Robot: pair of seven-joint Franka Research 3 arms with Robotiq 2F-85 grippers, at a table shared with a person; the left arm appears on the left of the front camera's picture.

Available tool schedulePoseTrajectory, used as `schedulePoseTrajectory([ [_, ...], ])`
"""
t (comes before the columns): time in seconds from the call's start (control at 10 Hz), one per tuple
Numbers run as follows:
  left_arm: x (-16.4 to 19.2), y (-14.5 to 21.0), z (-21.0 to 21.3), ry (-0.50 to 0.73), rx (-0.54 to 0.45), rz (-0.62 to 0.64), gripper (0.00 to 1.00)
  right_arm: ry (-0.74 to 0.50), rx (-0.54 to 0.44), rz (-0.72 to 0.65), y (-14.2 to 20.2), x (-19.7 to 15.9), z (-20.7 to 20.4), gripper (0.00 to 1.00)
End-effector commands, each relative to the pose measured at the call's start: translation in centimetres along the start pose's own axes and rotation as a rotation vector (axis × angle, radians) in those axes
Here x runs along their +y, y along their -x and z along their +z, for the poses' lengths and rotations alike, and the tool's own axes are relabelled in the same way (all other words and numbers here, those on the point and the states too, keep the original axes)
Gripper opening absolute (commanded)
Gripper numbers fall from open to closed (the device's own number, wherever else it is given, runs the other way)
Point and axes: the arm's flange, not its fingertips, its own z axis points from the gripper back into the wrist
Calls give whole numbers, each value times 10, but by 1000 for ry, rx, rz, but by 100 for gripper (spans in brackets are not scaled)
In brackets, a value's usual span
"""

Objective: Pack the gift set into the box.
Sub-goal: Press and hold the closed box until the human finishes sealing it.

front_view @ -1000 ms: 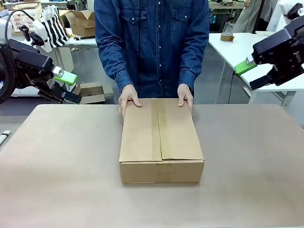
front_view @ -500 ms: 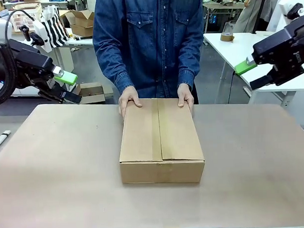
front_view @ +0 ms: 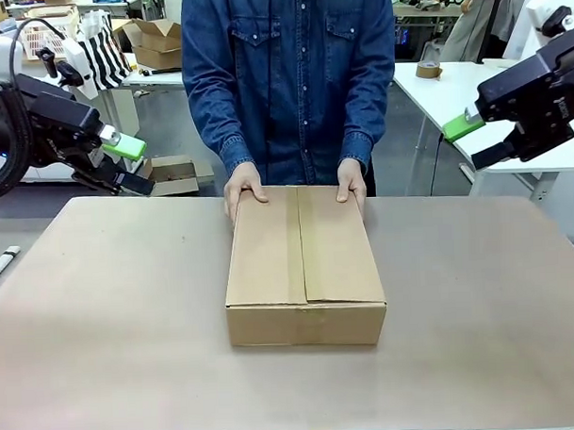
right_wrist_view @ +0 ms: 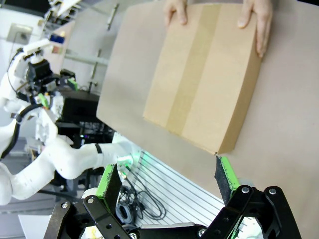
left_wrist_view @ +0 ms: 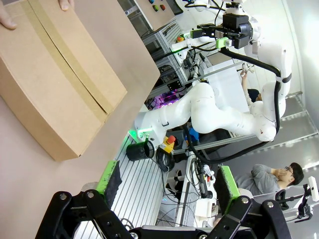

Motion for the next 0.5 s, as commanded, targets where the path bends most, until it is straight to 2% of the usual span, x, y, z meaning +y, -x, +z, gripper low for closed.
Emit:
schedulePoseTrajectory([
  [0.0, -3, -1, -2, 15, -21, 8, 100, -28, -3, 22, -1, -3, -1, 100],
  [0.4, 0, 0, 0, 0, 0, 0, 100, 0, 0, 0, 0, 0, 0, 100],
])
